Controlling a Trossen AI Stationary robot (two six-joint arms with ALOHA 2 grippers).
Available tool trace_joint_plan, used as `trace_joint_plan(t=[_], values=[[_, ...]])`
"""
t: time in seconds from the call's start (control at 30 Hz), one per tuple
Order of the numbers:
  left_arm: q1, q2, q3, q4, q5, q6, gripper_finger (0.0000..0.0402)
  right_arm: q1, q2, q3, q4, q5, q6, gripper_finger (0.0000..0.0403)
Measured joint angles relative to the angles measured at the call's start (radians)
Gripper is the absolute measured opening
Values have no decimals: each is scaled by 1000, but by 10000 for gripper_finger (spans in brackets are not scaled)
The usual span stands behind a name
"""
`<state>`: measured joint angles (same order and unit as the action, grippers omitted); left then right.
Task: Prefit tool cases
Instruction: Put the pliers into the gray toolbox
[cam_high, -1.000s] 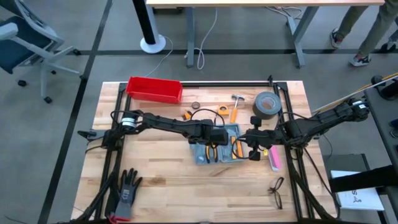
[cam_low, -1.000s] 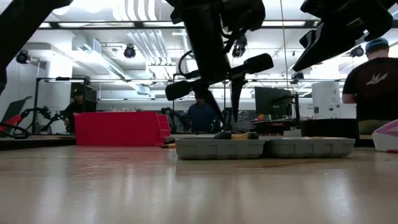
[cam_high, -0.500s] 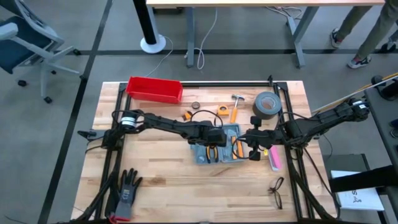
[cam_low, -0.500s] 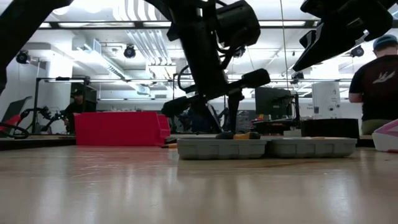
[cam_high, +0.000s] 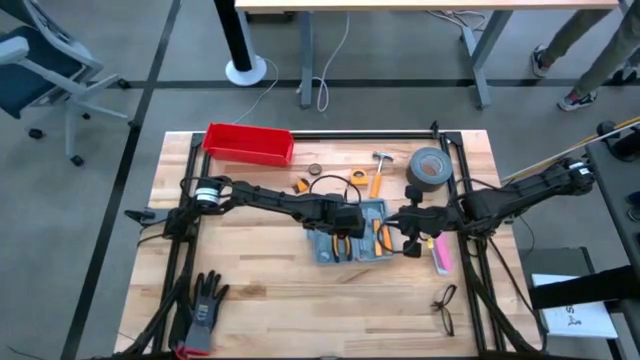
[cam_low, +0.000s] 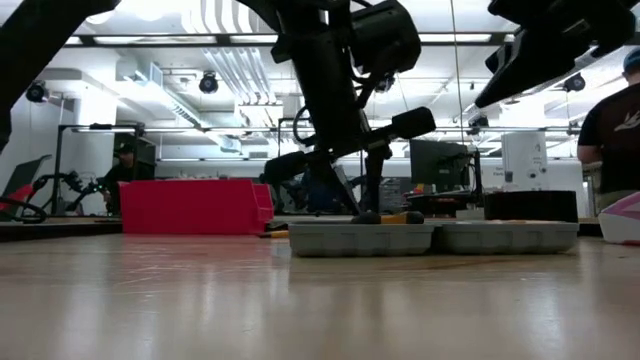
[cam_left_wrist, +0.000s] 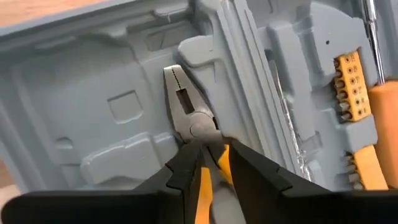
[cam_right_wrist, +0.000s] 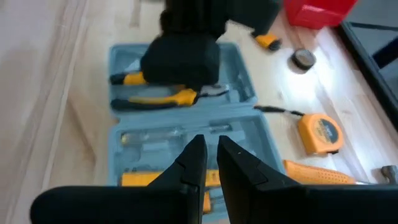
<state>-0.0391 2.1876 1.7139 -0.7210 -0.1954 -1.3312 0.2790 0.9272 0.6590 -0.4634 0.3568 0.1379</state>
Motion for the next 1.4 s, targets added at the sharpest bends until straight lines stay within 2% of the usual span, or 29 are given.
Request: trace_joint_plan(t=[0.13,0.3,0.53,0.67,1.03,1.3,1.4], values=[[-7,-4,14,-3,-20,62,82,0,-17,0,-2,-52,-62,23],[-19,-9,56,-1,-45,226,77,0,-24,0,9,-52,-116,23],[-33,-10,106,-22,106,573,77,0,-21,-11,4,-69,-150,23],[-37,-11,106,-100,117,684,77,0,-21,-11,6,-69,-149,23],[-53,-3,93,-154,128,722,77,-2,-23,-9,14,-31,22,23],[-70,-11,-37,-120,134,746,77,-2,-23,18,36,-16,74,23],[-70,-12,-50,-117,133,745,77,-2,-23,21,36,-16,91,23]])
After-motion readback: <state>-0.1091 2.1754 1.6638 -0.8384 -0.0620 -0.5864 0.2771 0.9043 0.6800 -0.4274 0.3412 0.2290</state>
